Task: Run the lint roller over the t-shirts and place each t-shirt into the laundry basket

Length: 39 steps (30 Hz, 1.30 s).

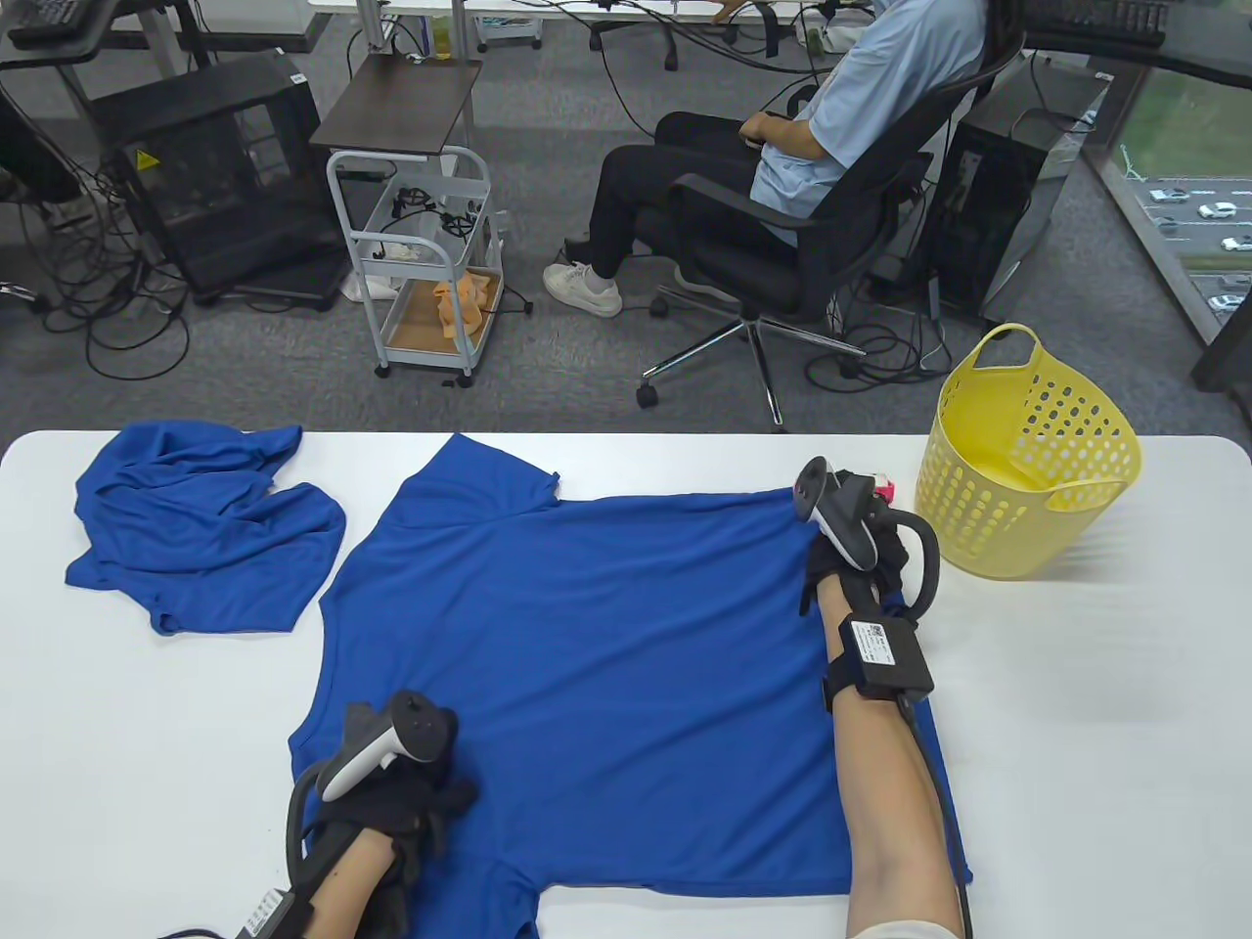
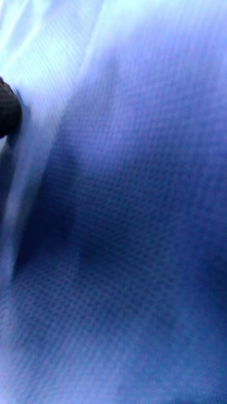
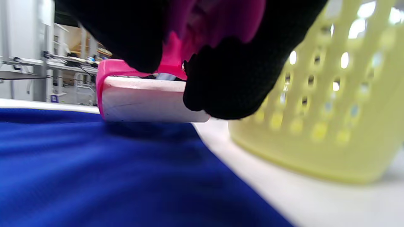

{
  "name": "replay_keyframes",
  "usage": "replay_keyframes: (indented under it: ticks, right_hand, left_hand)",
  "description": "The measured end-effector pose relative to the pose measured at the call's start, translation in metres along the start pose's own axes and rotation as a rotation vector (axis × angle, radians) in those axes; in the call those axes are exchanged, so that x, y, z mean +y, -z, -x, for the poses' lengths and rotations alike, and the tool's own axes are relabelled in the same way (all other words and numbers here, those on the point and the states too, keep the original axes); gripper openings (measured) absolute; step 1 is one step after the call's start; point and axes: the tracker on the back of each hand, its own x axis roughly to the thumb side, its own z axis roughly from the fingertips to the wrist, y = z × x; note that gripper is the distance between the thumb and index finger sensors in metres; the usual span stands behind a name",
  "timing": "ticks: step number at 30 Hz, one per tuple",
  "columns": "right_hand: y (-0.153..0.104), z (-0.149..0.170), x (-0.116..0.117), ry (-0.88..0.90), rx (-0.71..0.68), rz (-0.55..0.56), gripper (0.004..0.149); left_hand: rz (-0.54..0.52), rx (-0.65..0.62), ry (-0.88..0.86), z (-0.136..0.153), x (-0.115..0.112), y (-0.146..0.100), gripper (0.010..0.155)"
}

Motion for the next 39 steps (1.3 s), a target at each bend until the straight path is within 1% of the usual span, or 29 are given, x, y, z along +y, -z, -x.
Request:
replay_keyframes:
  ticks: [1,2,3,4,5,7,8,9,10,12,13,14,16,17,18,21,24,26,28,30,32,34,37,39]
  right_hand:
    - [-0.009,0.001,-0.014,-0.026,-0.024,0.030,0.053]
    - [-0.021,0.005,-0.032,-0.032,-0.070,0.072,0.052]
    - [-0.029,0.007,-0.042,-0.012,-0.092,0.084,0.051]
    - [-0.044,0.012,-0.060,0.031,-0.123,0.062,0.049]
    - [-0.056,0.016,-0.072,0.067,-0.143,0.019,0.048]
    - [-0.087,0.023,-0.092,0.129,-0.220,-0.130,0.047]
    - [-0.098,0.024,-0.095,0.151,-0.247,-0.205,0.045]
    - [-0.115,0.026,-0.096,0.157,-0.277,-0.348,0.044]
    - [-0.125,0.026,-0.094,0.155,-0.302,-0.415,0.042]
    - [-0.150,0.023,-0.082,0.102,-0.350,-0.582,0.039]
    - [-0.158,0.021,-0.078,0.074,-0.361,-0.626,0.039]
    - [-0.167,0.019,-0.073,0.034,-0.375,-0.647,0.038]
    - [-0.180,0.015,-0.065,-0.045,-0.398,-0.669,0.038]
    - [-0.182,0.013,-0.063,-0.052,-0.400,-0.687,0.037]
    - [-0.184,0.012,-0.062,-0.056,-0.370,-0.672,0.037]
    - [-0.180,0.006,-0.063,-0.072,-0.325,-0.602,0.037]
    - [-0.161,-0.003,-0.062,-0.042,-0.278,-0.539,0.038]
    - [-0.145,-0.009,-0.060,-0.016,-0.265,-0.509,0.038]
    - [-0.121,-0.018,-0.056,0.014,-0.231,-0.460,0.039]
    - [-0.103,-0.026,-0.053,0.034,-0.208,-0.421,0.039]
    - [-0.074,-0.038,-0.044,0.084,-0.183,-0.370,0.040]
    - [-0.050,-0.048,-0.038,0.099,-0.148,-0.349,0.041]
    - [-0.027,-0.062,-0.032,0.154,-0.091,-0.315,0.041]
    - [-0.013,-0.070,-0.026,0.147,-0.088,-0.330,0.044]
  left_hand:
    - [0.002,0.000,0.002,0.000,0.000,0.000,0.079]
    - [0.003,-0.001,0.003,0.000,0.000,0.000,0.079]
    - [0.003,-0.001,0.003,0.000,0.000,0.000,0.079]
    - [0.002,-0.002,0.003,0.000,0.000,0.000,0.079]
    - [0.002,-0.003,0.003,0.000,0.000,0.000,0.079]
    - [0.001,-0.004,0.006,0.000,0.000,0.000,0.079]
    - [0.002,-0.004,0.008,0.000,0.000,0.000,0.079]
    - [0.002,-0.005,0.009,0.000,0.000,0.000,0.079]
    - [0.003,-0.005,0.009,0.000,0.000,0.000,0.079]
    - [0.009,-0.003,0.007,-0.001,-0.001,0.000,0.079]
    - [0.010,-0.003,0.008,-0.001,-0.001,0.000,0.079]
    - [0.009,-0.003,0.009,-0.001,-0.001,0.000,0.079]
    - [0.005,-0.004,0.008,-0.001,-0.001,0.000,0.079]
    - [0.005,-0.004,0.008,-0.001,-0.002,0.000,0.079]
    - [0.005,-0.004,0.009,-0.001,-0.002,0.000,0.079]
    - [0.004,-0.004,0.007,-0.001,-0.002,0.000,0.078]
    - [0.005,-0.005,0.005,-0.001,-0.002,0.001,0.079]
    - [0.005,-0.005,0.004,-0.001,-0.002,0.001,0.079]
    - [0.006,-0.005,0.004,-0.001,-0.002,0.001,0.079]
    - [0.006,-0.006,0.004,-0.001,-0.002,0.001,0.079]
    - [0.005,-0.007,0.001,-0.001,-0.002,0.001,0.079]
    - [0.006,-0.007,0.000,-0.001,-0.002,0.001,0.079]
    - [0.007,-0.008,0.002,0.000,-0.002,0.001,0.079]
    - [0.008,-0.009,0.005,0.000,-0.002,0.001,0.079]
